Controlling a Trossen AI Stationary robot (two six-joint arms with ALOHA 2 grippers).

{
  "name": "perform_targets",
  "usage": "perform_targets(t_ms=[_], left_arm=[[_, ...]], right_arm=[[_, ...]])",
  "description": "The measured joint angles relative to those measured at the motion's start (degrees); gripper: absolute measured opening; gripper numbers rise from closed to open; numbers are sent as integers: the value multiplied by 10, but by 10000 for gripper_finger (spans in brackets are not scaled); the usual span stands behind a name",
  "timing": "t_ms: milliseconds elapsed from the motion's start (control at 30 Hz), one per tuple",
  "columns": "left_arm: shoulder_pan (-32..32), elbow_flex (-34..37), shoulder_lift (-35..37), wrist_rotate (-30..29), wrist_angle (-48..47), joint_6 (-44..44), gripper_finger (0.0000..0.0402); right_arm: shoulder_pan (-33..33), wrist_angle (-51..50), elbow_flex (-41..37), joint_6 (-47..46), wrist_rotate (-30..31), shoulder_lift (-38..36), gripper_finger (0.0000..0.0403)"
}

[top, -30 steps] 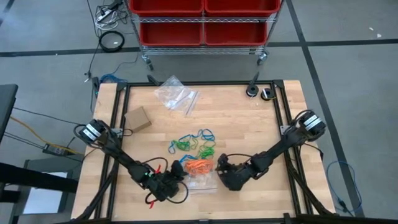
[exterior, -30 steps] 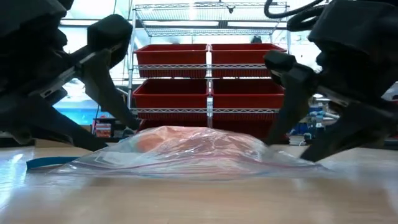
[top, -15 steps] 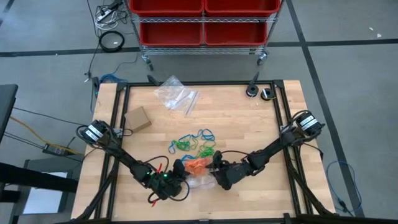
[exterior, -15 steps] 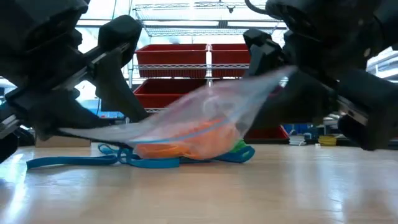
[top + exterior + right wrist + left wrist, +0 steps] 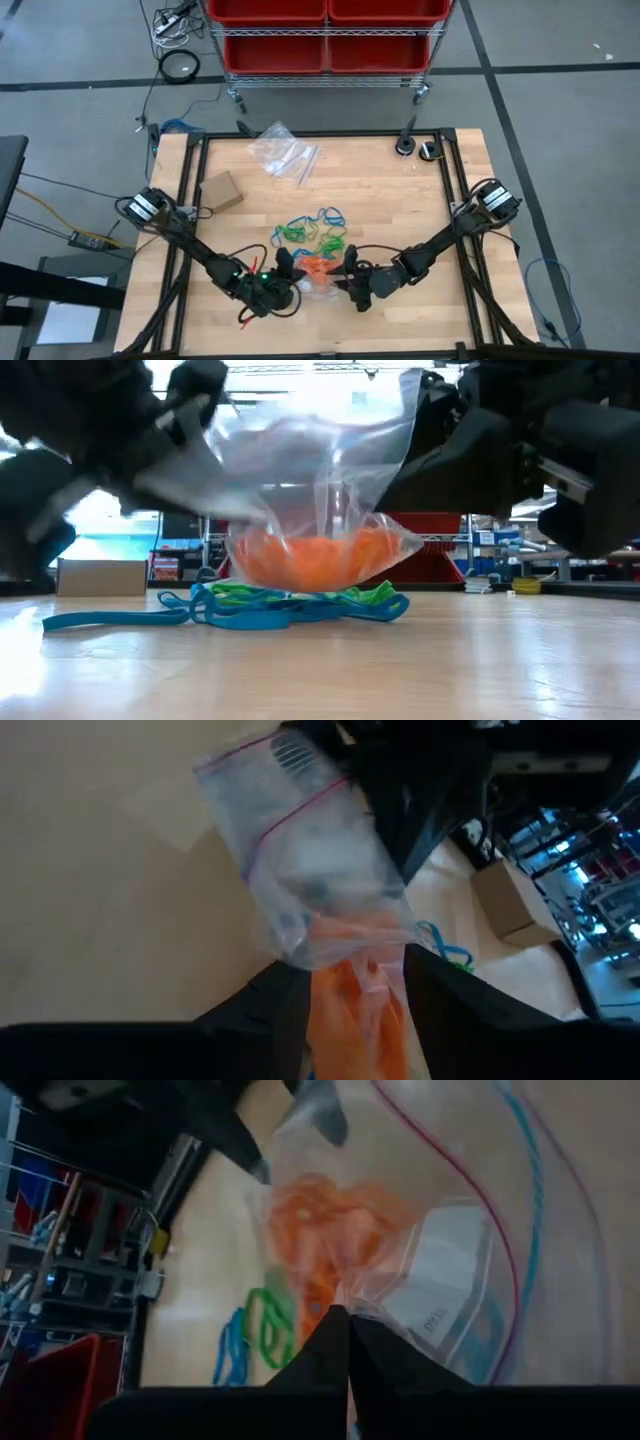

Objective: Sort rubber bands
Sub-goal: Close the transparent zip bag

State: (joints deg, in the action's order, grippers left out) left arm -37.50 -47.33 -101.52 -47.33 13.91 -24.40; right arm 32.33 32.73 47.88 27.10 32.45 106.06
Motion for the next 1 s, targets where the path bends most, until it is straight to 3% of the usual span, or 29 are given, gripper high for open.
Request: perform_targets(t_ms=[200,500,700,1000], left_arm=[[0,0,83,-24,-52,5,3],[24,0,181,-3,-76,70,1],[34,0,193,13,-99,102,1],[39,0,194,4,-107,115,0]], right_arm=[[15,10,0,1,48,-32,148],[14,14,0,-5,55,-93,144],[14,51,0,-5,36,-98,145],[18,-10,36,-30,29,-98,146]])
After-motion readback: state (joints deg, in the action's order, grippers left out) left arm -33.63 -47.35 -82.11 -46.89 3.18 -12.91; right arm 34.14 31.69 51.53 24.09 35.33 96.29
